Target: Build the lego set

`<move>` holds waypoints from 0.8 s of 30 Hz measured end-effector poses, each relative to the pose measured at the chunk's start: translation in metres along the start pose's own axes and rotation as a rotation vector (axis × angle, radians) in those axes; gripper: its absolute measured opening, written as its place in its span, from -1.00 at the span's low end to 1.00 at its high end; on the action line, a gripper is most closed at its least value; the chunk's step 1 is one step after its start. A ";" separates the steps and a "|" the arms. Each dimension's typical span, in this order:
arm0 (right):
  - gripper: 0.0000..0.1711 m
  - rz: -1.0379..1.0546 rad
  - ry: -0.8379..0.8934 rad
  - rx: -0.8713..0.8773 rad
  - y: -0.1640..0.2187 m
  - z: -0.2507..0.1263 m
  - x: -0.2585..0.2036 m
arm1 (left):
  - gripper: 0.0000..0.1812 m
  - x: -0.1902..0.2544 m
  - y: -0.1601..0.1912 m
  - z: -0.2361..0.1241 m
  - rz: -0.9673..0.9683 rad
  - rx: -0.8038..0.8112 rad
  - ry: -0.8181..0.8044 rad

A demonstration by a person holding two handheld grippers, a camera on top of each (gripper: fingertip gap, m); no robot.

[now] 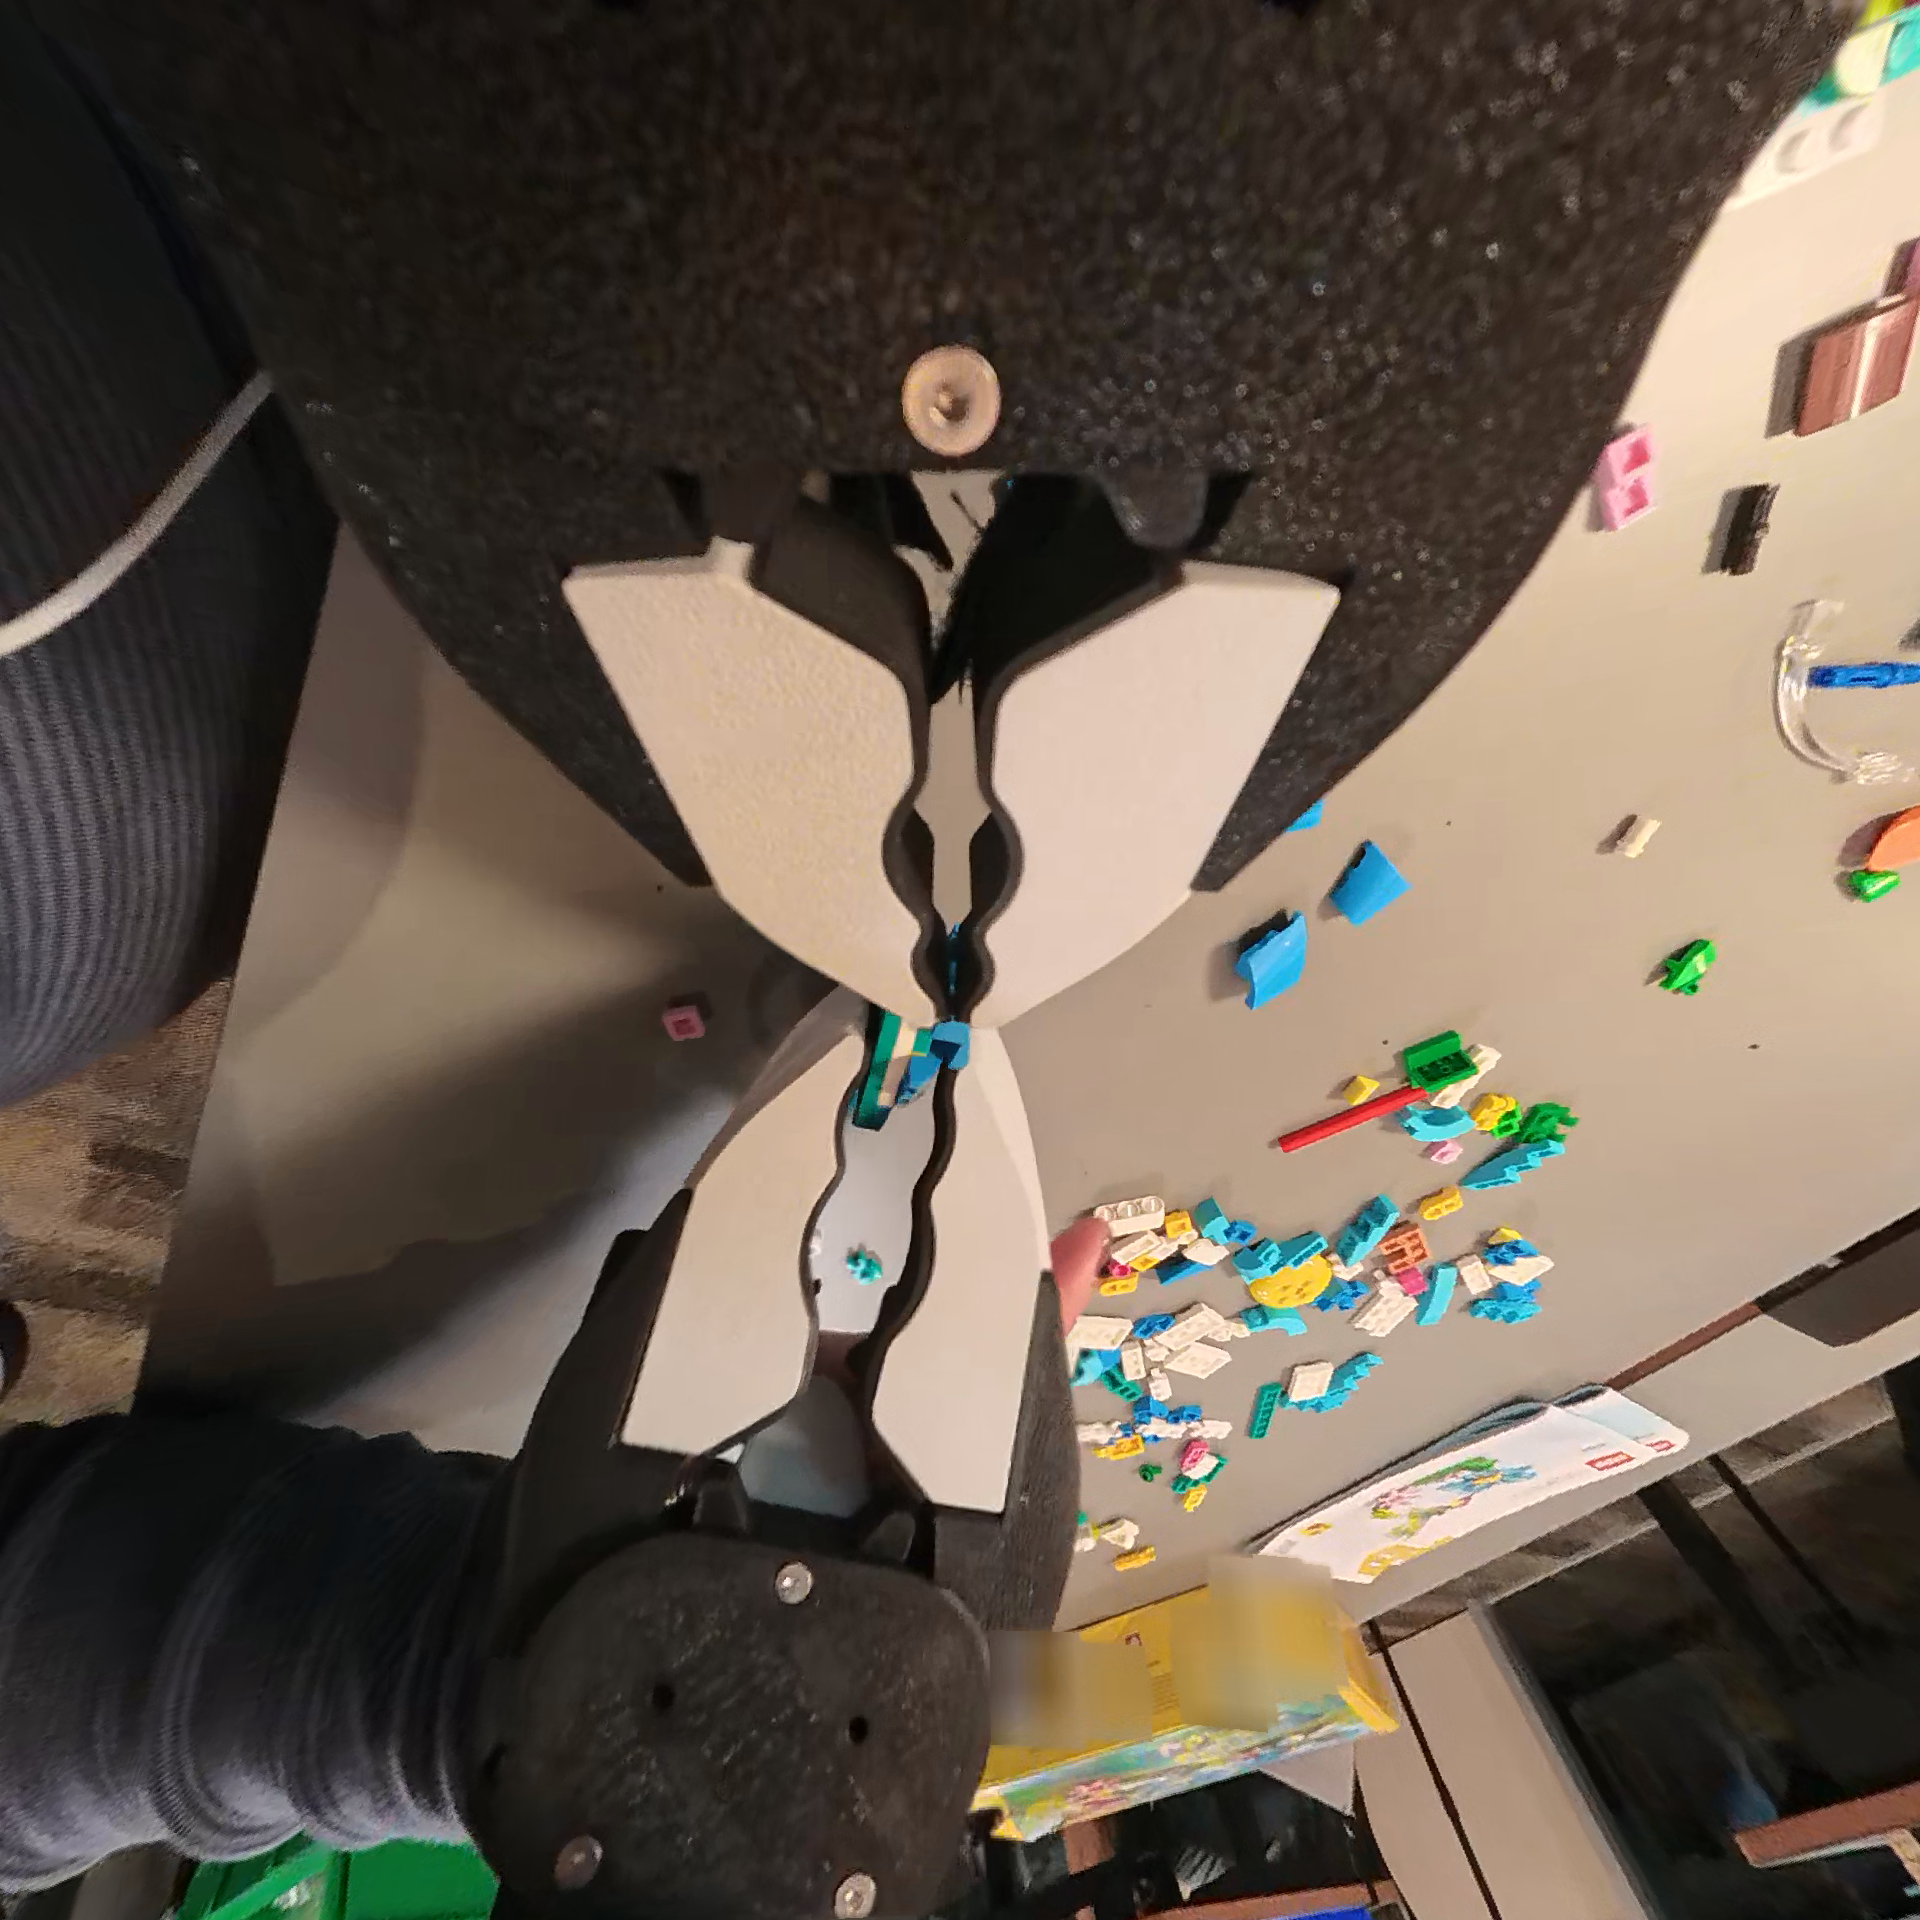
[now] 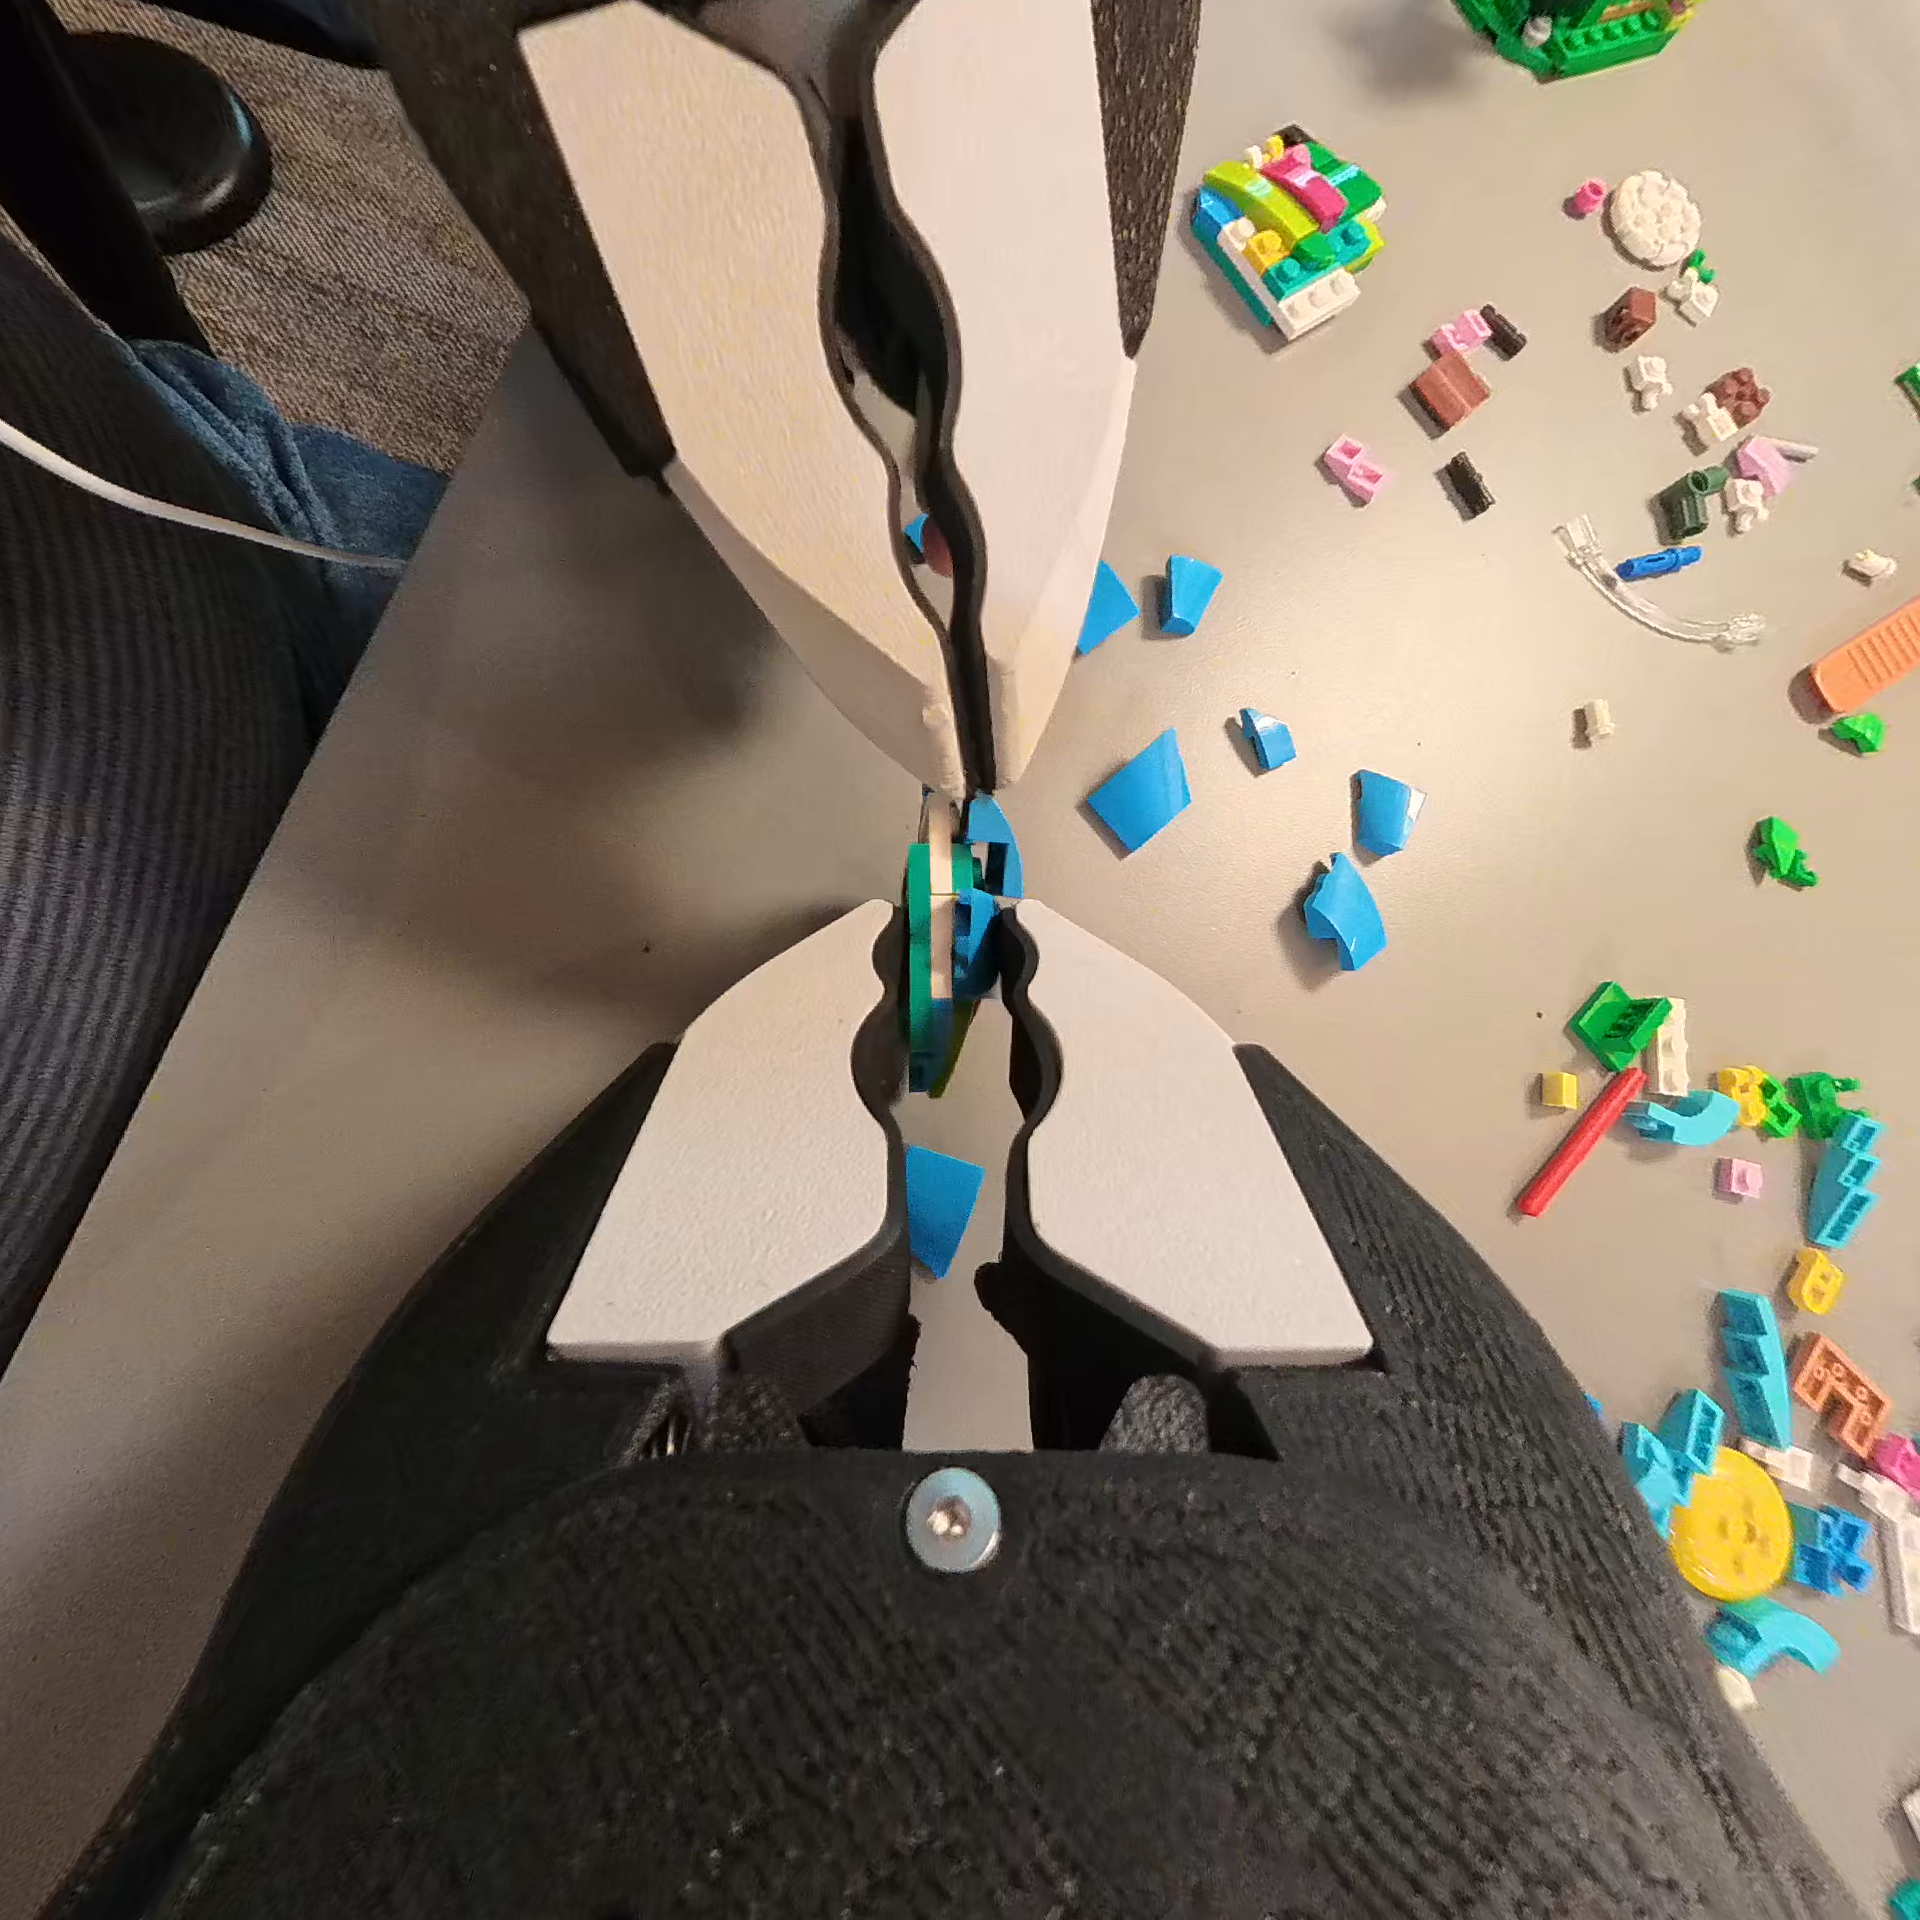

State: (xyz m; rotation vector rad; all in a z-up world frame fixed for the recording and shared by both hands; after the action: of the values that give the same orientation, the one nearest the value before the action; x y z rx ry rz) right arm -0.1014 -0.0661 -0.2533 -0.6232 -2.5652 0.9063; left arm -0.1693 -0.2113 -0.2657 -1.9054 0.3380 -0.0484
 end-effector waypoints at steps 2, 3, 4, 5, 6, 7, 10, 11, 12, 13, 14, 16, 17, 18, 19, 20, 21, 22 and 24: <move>-0.83 0.009 -0.003 0.006 0.001 0.000 0.000 | -0.99 -0.001 0.001 -0.001 -0.005 0.005 0.014; -0.83 0.011 -0.003 0.009 0.001 0.001 0.000 | -0.99 -0.002 0.002 -0.001 -0.005 0.006 0.017; -0.83 0.013 -0.003 0.009 0.001 0.001 0.000 | -0.99 -0.002 0.002 -0.001 -0.005 0.006 0.018; -0.83 0.011 -0.001 0.009 0.001 0.001 0.000 | -0.99 -0.002 0.002 -0.001 -0.004 0.004 0.018; -0.82 0.010 0.003 0.010 0.001 0.001 0.001 | -0.99 -0.002 0.002 -0.002 -0.002 0.001 0.018; -0.82 0.011 0.007 0.012 0.001 0.001 0.001 | -0.99 -0.003 0.002 -0.002 0.000 -0.002 0.019; -0.75 0.010 0.023 0.025 0.001 0.002 0.002 | -0.99 -0.003 0.003 -0.002 0.003 -0.005 0.021; -0.73 0.006 0.027 0.032 0.001 0.002 0.002 | -0.99 -0.003 0.002 -0.002 0.004 -0.005 0.022; -0.71 0.001 0.029 0.042 0.001 0.002 0.002 | -0.99 -0.003 0.002 -0.002 0.004 -0.005 0.024; -0.70 -0.005 0.029 0.056 0.001 0.002 0.002 | -0.99 -0.003 0.002 -0.002 0.005 -0.007 0.026; -0.70 -0.015 0.029 0.072 0.000 0.002 0.001 | -0.99 -0.002 0.003 -0.001 0.010 -0.013 0.026; -0.71 -0.041 0.028 0.095 0.000 0.001 0.000 | -0.99 -0.001 0.004 0.000 0.026 -0.033 0.024; -0.72 -0.049 0.025 0.094 0.000 0.001 0.000 | -0.99 -0.001 0.004 0.000 0.031 -0.035 0.022; -0.75 -0.051 0.020 0.093 0.000 0.001 -0.001 | -1.00 0.000 0.004 0.000 0.033 -0.032 0.022; -0.79 -0.050 0.015 0.095 0.000 0.002 -0.001 | -1.00 -0.001 0.004 0.000 0.030 -0.029 0.022; -0.81 -0.049 0.013 0.097 0.001 0.002 -0.002 | -0.99 -0.001 0.004 0.000 0.028 -0.028 0.024; -0.82 -0.049 0.010 0.101 0.001 0.002 -0.001 | -0.99 -0.001 0.004 0.000 0.026 -0.027 0.026; -0.83 -0.049 0.007 0.105 0.001 0.002 -0.001 | -0.99 -0.001 0.004 0.000 0.026 -0.028 0.028; -0.83 -0.052 0.006 0.113 0.002 0.002 -0.001 | -0.99 -0.001 0.004 0.000 0.023 -0.032 0.033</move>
State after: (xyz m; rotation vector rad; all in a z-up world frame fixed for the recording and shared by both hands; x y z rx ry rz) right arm -0.1005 -0.0663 -0.2564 -0.5239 -2.4922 1.0220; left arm -0.1714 -0.2123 -0.2694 -1.9339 0.3850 -0.0595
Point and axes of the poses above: each gripper's, where its closed fingertips meet, z out along the fingers, y out of its underside, x = y × z across the jaws, the point moved 10 cm from there along -z, back along the fingers
